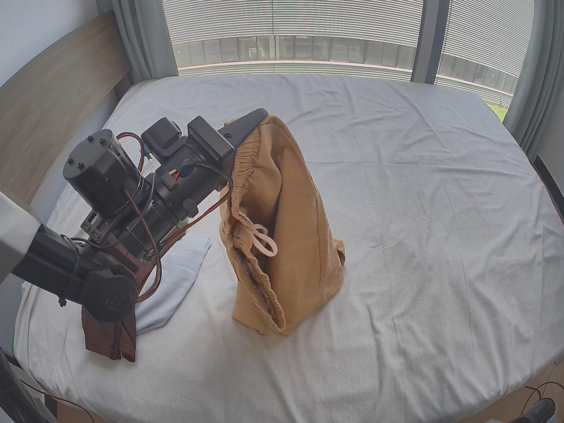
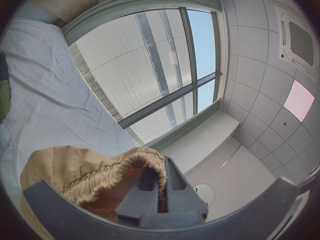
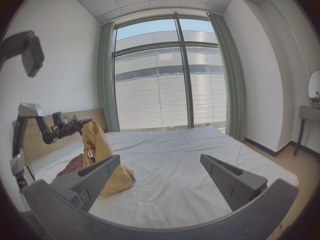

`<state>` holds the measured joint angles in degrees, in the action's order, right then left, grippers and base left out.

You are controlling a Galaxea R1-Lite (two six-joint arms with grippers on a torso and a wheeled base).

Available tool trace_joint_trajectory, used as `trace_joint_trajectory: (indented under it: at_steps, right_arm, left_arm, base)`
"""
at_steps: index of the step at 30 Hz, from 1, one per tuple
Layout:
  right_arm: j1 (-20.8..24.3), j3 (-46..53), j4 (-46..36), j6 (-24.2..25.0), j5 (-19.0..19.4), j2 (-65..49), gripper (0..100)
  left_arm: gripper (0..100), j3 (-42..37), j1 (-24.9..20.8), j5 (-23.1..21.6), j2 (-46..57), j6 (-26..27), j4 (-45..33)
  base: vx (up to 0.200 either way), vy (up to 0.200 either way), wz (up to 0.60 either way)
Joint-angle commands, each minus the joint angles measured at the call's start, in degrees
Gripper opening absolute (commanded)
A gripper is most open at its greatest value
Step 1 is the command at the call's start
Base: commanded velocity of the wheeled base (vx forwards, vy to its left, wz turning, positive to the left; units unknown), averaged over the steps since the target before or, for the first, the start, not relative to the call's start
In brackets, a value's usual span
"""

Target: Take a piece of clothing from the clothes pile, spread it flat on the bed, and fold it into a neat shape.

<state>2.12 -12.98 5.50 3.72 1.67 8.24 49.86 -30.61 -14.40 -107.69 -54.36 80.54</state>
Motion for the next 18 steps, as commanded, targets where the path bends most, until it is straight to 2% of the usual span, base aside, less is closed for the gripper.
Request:
trace_joint_trajectory:
  at_steps: [1,3,9,12,15,18]
  right_arm:
    - [12.0,-7.2,5.8,9.4,1.8,25.4,100]
    - [14.1,-8.0,8.7,12.1,2.3,31.0,100]
    - [16.4,-8.6,17.2,12.9,4.0,44.0,100]
    - [16.7,-8.7,23.8,13.6,6.2,53.9,100]
    - [16.7,-9.3,26.0,14.7,7.6,59.5,100]
    - [16.9,-10.8,26.6,17.9,9.6,66.7,100]
  left_arm:
    - [0,0.1,1.2,0.0,-0.6,0.0,0.2]
    - [0,0.1,1.4,0.0,-0.8,0.8,0.3]
    - [0,0.2,2.6,-0.1,-2.6,3.4,1.2]
    - [0,0.6,2.7,-0.5,-3.1,3.5,2.5]
    - [0,0.8,3.3,-0.5,-3.0,3.5,2.5]
    - [0,0.9,3.9,-0.6,-3.0,3.5,2.5]
  base:
    - [0.000,0.000,0.00]
    - [0.000,0.000,0.00]
    - [0.000,0.000,0.00]
    - [0.000,0.000,0.00]
    - [0.000,0.000,0.00]
    - [0.000,0.000,0.00]
